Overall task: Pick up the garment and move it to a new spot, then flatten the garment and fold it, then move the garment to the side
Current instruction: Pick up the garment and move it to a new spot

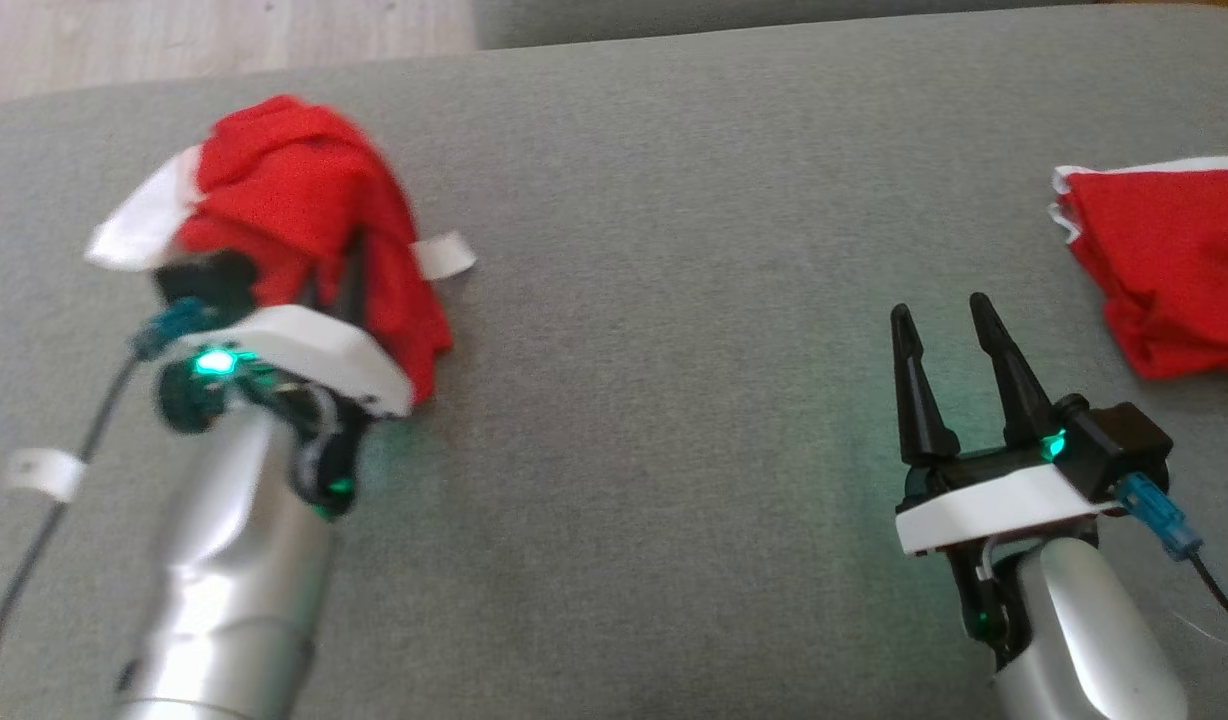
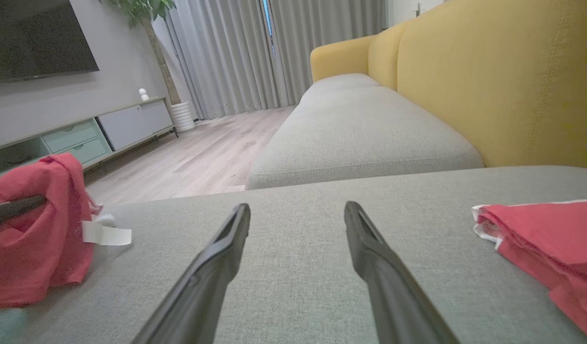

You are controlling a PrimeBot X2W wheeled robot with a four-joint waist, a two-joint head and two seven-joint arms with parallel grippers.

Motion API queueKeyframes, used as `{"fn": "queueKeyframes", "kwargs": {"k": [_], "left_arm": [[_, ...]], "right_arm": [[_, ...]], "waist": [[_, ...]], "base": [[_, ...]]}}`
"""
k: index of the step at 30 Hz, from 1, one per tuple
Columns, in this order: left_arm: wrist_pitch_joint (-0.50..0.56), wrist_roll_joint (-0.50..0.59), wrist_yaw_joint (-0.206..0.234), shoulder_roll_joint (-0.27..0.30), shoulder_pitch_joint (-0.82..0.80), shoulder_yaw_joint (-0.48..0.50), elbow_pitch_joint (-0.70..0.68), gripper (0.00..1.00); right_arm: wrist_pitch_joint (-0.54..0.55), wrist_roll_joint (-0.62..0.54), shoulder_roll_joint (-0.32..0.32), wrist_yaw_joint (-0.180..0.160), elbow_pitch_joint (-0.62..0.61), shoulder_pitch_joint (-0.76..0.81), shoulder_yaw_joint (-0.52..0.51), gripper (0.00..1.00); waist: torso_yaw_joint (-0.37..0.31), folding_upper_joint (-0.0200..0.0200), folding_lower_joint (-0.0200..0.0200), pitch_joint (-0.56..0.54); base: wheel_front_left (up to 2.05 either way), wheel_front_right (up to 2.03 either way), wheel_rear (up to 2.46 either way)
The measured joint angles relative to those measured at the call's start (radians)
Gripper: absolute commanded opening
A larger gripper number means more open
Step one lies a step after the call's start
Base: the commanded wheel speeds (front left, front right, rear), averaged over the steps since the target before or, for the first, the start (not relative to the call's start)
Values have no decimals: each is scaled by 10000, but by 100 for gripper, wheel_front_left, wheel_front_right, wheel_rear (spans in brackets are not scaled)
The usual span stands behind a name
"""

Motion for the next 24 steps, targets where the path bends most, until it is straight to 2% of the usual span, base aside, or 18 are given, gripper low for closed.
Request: {"fn": "queueKeyframes", "kwargs": {"k": [5,7,11,14,15,16,20,24], "left_arm": [[-351,-6,44,-581,87,-731,-698,0],[-431,-8,105,-635,79,-917,-825,0],[-763,-213,510,-702,44,-1639,-1231,0],[-1110,-1193,955,-671,-48,-2604,-1705,0],[-1396,-1615,1379,-700,-290,-3317,-1952,71],[-1544,-1745,1570,-709,-446,-3605,-2027,100],[-2084,-1941,2044,-721,-930,-4372,-2000,100],[-2431,-2013,2082,-704,-965,-4491,-1452,100]], "right_arm": [[0,161,0,0,2,-4,73,100],[0,201,0,0,0,-5,98,100],[0,320,-2,0,-2,-18,228,100],[0,412,0,0,-2,-47,297,100],[0,489,-2,0,2,-97,307,100],[0,495,-2,0,2,-128,303,100],[0,495,-2,0,-2,-231,291,100],[0,491,-2,0,-17,-221,90,100]], "waist": [[-368,0,0,-27],[-455,0,0,-19],[-872,0,0,43],[-1216,0,0,101],[-1423,0,0,146],[-1507,0,0,167],[-1652,0,0,245],[-1465,0,0,235]], "base": [[0,0,0],[0,0,0],[0,0,0],[0,0,0],[0,0,0],[0,0,0],[0,0,0],[0,0,0]]}}
